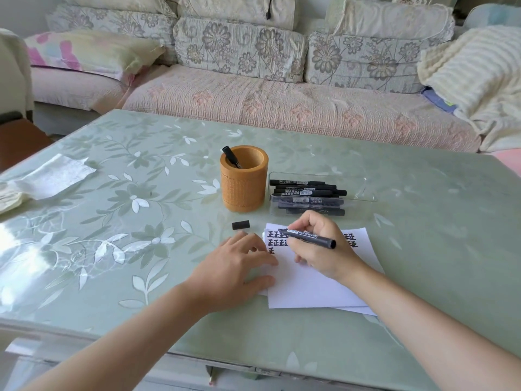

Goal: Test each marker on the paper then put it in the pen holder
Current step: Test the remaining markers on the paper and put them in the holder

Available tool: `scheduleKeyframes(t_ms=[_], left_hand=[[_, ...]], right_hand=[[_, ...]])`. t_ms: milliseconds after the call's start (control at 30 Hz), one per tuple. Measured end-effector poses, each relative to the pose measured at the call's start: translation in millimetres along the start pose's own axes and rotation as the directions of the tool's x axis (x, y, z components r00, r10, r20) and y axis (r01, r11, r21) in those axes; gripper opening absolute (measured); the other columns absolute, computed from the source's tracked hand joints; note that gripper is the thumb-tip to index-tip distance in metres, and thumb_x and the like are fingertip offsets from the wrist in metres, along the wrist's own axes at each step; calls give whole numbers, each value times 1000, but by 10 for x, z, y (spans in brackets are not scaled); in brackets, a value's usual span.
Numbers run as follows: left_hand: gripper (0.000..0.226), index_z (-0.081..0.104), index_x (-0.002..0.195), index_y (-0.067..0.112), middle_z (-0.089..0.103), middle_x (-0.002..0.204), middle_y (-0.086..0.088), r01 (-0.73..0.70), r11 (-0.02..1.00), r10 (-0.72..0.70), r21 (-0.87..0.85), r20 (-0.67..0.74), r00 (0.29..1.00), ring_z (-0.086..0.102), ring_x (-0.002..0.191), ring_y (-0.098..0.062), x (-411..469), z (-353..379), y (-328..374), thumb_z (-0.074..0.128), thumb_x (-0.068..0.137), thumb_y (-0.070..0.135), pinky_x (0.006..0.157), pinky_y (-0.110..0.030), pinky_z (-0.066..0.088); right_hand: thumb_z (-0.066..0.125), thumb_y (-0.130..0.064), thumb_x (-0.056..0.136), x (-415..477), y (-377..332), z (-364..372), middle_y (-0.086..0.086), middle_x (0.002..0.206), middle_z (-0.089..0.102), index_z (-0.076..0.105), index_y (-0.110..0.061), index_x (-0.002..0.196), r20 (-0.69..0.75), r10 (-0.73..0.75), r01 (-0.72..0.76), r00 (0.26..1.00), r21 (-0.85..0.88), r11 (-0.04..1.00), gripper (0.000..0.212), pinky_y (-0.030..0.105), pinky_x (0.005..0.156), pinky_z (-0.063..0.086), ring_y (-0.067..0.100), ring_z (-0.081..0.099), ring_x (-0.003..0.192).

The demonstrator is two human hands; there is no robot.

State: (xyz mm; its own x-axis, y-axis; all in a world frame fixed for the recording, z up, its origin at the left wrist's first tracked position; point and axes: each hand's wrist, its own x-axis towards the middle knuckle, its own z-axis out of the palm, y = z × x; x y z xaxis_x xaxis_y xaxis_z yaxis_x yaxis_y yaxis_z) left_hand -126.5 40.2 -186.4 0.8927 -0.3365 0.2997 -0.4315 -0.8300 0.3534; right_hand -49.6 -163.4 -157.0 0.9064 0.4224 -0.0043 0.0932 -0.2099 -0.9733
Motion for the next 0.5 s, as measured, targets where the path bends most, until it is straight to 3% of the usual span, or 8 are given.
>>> scheduleKeyframes(t_ms=[167, 500], left_hand=[[36, 64, 114, 38, 52, 107, 9, 10, 1000, -9, 8, -11, 1000, 49, 103, -15, -9, 1, 12, 52, 85, 56, 84, -30, 46], [40, 64, 116, 32, 52, 106, 7, 25, 1000, -25, -17, -17, 1000, 49, 102, -17, 2, 25, -5, 56, 83, 54, 88, -36, 46]], right_hand=[[72, -6, 82, 32, 94, 94, 0, 54, 57, 52, -21, 64, -64, -8, 3, 998, -75, 997, 31, 32, 46, 39, 20, 47, 42], [69, -2, 84, 21, 119, 79, -6, 55, 55, 46, -15, 66, -9, -64, 62, 998, -126, 990, 32, 23, 44, 34, 15, 42, 44]])
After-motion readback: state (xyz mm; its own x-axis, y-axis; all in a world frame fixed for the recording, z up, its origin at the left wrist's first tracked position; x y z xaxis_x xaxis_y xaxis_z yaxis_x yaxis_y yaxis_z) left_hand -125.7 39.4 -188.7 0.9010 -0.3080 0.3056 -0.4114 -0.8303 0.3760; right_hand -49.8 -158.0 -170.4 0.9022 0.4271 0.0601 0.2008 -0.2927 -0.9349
